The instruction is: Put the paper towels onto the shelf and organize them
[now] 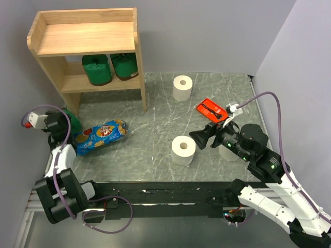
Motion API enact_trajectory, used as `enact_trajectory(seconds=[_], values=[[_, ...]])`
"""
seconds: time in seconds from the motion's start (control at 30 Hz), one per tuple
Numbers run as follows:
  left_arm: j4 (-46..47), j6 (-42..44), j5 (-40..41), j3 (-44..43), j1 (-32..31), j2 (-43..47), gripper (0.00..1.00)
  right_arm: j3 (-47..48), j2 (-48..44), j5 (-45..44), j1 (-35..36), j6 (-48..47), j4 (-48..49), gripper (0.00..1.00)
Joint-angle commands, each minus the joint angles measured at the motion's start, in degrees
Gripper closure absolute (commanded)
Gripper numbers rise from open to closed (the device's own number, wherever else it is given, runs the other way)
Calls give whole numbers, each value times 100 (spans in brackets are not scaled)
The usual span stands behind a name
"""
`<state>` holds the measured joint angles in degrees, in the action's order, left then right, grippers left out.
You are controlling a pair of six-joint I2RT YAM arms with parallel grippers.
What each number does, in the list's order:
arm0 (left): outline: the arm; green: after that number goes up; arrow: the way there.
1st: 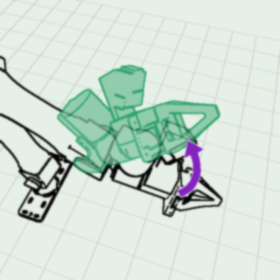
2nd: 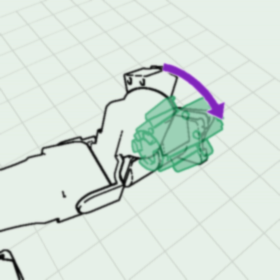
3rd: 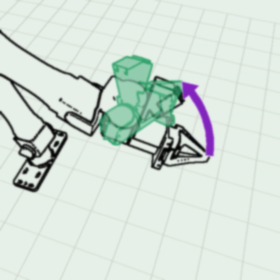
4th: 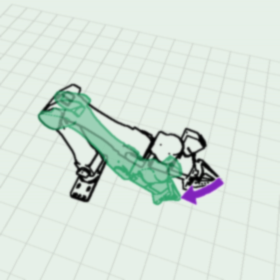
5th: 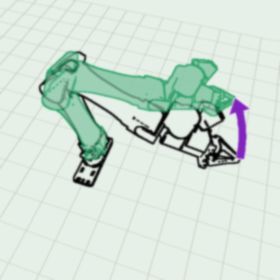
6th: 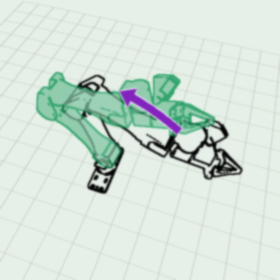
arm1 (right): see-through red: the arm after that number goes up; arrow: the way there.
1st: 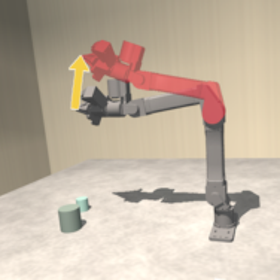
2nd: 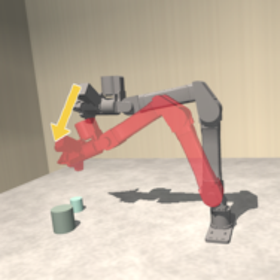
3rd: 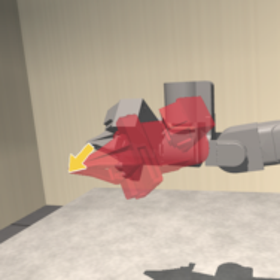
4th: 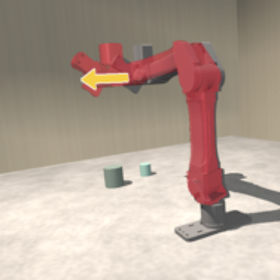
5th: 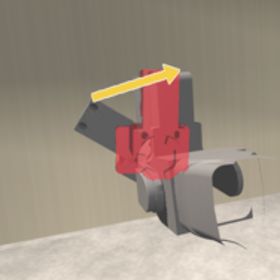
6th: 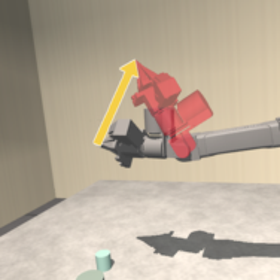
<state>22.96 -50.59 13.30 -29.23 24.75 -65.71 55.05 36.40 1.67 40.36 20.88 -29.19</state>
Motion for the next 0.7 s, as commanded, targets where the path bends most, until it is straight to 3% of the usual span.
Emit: enact_trajectory(seconds=[0.0,0.17,0.3,0.5,0.53,0.67], values=[[-1608,549,67,-1003,-23,94,60,-3,-256,-132,25,-67,160,0],[-2278,1041,-352,-1462,-23,269,61,-90,-511,-115,25,21,159,0],[-2883,1603,-775,-1681,-49,252,40,-196,-643,-71,16,82,194,0],[-3746,3754,-399,-2463,-750,-12,26,-389,-845,-114,25,30,300,0],[-3738,4463,-433,-2456,-874,75,25,-424,-871,-141,25,-5,317,0],[-3501,5584,312,-2140,-1596,208,23,-714,-977,-158,25,-49,668,1]])
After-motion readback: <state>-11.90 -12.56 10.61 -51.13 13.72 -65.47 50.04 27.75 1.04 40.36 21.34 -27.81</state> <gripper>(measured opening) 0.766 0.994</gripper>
